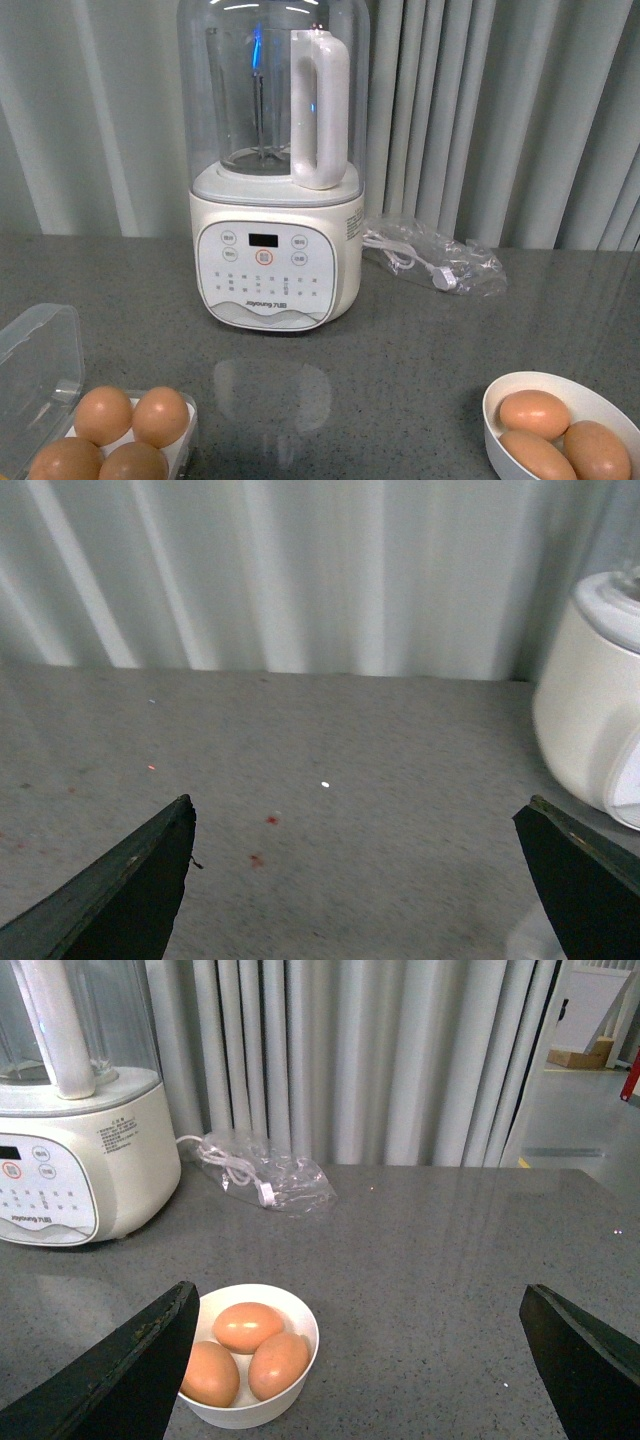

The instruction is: Put egg into box

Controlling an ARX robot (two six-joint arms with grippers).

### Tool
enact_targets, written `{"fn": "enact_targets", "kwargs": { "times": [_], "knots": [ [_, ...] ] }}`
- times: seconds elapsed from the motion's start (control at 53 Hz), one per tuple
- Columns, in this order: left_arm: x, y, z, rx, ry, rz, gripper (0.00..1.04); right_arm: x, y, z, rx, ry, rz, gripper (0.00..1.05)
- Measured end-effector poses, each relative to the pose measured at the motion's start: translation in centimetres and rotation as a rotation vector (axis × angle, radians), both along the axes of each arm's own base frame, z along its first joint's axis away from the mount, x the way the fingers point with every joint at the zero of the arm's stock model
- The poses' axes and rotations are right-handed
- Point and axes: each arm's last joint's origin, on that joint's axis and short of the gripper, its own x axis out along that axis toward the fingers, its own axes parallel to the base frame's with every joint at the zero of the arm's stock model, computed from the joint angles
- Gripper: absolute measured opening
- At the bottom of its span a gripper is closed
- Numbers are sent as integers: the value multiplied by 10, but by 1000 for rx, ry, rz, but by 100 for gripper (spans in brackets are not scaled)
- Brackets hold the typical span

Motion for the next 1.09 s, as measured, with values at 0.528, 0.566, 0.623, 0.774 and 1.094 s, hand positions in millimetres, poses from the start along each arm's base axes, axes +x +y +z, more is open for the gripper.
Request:
{"fn": "enact_targets", "kwargs": {
  "times": [0.528,0.566,0.623,0.774,1.094],
  "knots": [
    [44,4,-47,240,295,118,98,0,0,0,0,0,0,97],
    [44,1,-48,244,296,110,98,0,0,0,0,0,0,97],
    [44,-3,-49,243,308,85,98,0,0,0,0,0,0,97],
    [41,-15,-49,193,332,-27,98,0,0,0,0,0,0,97],
    [25,-36,-48,-120,468,-296,98,0,0,0,0,0,0,97]
  ]
}}
